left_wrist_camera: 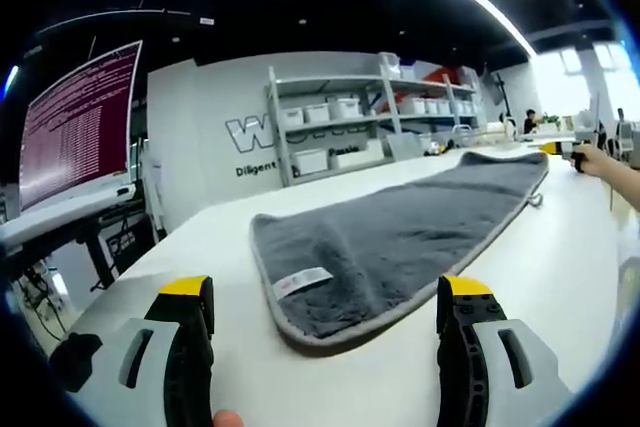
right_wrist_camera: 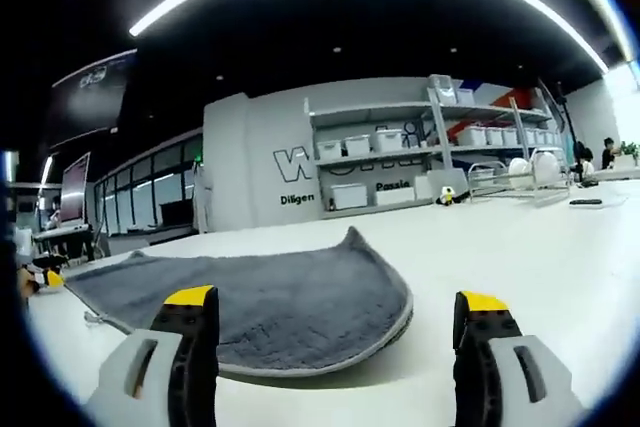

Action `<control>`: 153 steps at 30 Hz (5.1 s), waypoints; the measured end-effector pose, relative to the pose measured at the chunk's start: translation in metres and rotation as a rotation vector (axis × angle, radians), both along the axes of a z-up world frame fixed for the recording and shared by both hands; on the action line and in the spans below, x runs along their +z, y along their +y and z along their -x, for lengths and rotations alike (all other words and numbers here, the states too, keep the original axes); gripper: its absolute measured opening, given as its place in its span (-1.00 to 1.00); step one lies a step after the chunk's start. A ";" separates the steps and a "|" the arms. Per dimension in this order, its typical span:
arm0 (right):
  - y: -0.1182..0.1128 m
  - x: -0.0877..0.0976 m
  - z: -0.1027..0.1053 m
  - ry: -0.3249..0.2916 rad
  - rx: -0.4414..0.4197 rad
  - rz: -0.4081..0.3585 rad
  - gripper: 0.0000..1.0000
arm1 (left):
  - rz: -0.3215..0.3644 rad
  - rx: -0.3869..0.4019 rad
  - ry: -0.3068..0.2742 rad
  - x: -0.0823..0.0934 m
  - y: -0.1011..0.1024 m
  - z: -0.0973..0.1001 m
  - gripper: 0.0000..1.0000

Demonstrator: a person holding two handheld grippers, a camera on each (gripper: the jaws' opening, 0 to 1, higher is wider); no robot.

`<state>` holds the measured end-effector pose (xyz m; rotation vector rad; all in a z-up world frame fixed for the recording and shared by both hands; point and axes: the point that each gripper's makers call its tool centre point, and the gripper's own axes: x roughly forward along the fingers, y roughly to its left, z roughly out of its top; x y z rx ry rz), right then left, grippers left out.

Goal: Open the folded towel by lifting each exposed corner and separating the folded layers until the towel lies flat within the target outline without major curled edges

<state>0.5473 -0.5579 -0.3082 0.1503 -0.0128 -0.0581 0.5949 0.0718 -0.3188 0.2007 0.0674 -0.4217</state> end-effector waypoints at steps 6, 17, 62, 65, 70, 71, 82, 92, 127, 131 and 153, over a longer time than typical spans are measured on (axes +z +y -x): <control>-0.003 -0.005 0.002 0.033 -0.017 0.013 0.99 | 0.009 -0.043 -0.012 0.003 -0.008 0.003 0.81; 0.017 -0.019 -0.001 0.145 0.165 0.159 0.99 | 0.033 -0.195 0.024 -0.001 -0.027 0.010 0.86; 0.055 -0.027 0.001 0.154 0.483 0.210 0.99 | 0.052 -0.233 0.003 0.002 -0.031 0.016 0.85; 0.041 -0.030 -0.003 0.180 0.400 0.191 0.99 | 0.051 -0.232 0.000 0.003 -0.031 0.016 0.84; 0.012 -0.026 -0.002 0.149 0.239 0.062 0.99 | 0.063 -0.228 -0.001 0.004 -0.029 0.016 0.83; 0.006 -0.027 -0.002 0.150 0.214 0.060 0.99 | 0.066 -0.230 -0.002 0.004 -0.029 0.016 0.83; 0.065 -0.005 -0.007 0.035 0.498 0.108 0.99 | 0.065 -0.225 -0.005 0.005 -0.028 0.017 0.83; 0.032 -0.041 -0.024 0.249 0.301 0.120 0.99 | 0.061 -0.220 -0.004 0.004 -0.029 0.017 0.83; 0.012 -0.037 -0.028 0.232 0.114 0.138 0.98 | 0.076 -0.207 -0.006 0.006 -0.025 0.014 0.83; 0.017 -0.009 -0.024 0.054 0.149 0.057 0.99 | 0.063 -0.210 -0.004 0.004 -0.027 0.015 0.83; 0.051 -0.002 -0.118 0.112 0.591 0.253 0.99 | 0.008 -0.223 -0.001 0.000 -0.032 0.017 0.84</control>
